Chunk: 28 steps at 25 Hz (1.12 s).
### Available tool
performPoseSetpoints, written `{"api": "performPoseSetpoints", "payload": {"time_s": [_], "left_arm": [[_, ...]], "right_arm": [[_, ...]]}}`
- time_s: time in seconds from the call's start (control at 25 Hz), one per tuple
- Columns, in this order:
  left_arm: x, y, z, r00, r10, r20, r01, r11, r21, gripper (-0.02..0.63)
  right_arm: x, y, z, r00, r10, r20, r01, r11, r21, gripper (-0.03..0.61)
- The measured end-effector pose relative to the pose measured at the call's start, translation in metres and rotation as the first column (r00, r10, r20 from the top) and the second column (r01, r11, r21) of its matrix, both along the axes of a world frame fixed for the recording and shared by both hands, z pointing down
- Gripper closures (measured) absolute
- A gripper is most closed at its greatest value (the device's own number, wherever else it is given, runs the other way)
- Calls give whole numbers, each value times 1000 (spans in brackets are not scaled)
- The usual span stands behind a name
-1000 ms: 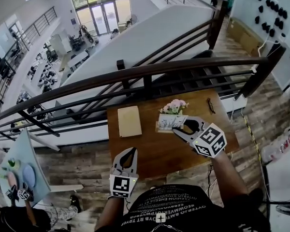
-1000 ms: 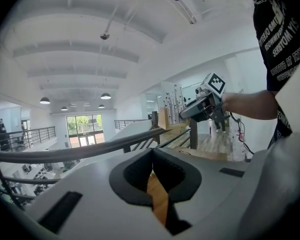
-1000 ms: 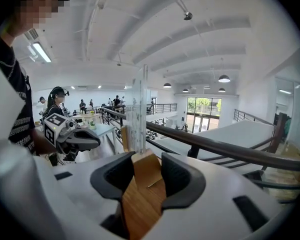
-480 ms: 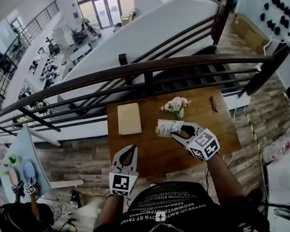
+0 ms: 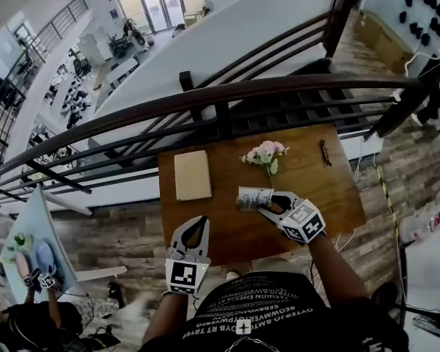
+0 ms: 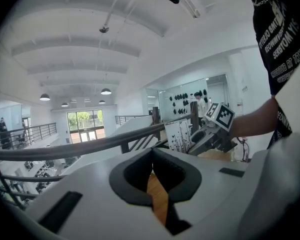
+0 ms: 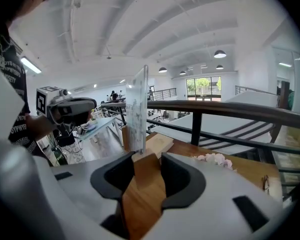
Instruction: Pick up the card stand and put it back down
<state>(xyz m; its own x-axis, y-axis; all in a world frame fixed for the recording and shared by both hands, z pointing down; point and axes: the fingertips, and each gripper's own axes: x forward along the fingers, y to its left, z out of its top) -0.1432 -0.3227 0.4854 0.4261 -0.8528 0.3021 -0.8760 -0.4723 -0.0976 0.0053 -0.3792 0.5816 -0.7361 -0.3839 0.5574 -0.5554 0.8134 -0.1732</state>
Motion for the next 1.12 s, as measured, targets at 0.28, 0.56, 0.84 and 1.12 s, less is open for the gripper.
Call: {"api": "performPoseSetpoints", "payload": {"time_s": [0.28, 0.56, 0.84, 1.12], "left_arm": [[9, -14, 2, 1000, -3, 6, 3, 1000, -12, 588], [18, -25, 13, 1000, -9, 21, 10, 999, -40, 588], [23, -37, 22, 999, -17, 44, 20, 997, -68, 588], [20, -42, 27, 997, -46, 63, 52, 994, -94, 588]], "right_arm": [[4, -2, 34, 1000, -16, 8, 16, 999, -37, 407], [10, -4, 78, 1000, -14, -9, 13, 993, -115, 407], [23, -14, 116, 1000, -10, -5, 10, 995, -102, 407], [29, -15, 166, 1000, 7, -25, -12, 982, -187, 407]]}}
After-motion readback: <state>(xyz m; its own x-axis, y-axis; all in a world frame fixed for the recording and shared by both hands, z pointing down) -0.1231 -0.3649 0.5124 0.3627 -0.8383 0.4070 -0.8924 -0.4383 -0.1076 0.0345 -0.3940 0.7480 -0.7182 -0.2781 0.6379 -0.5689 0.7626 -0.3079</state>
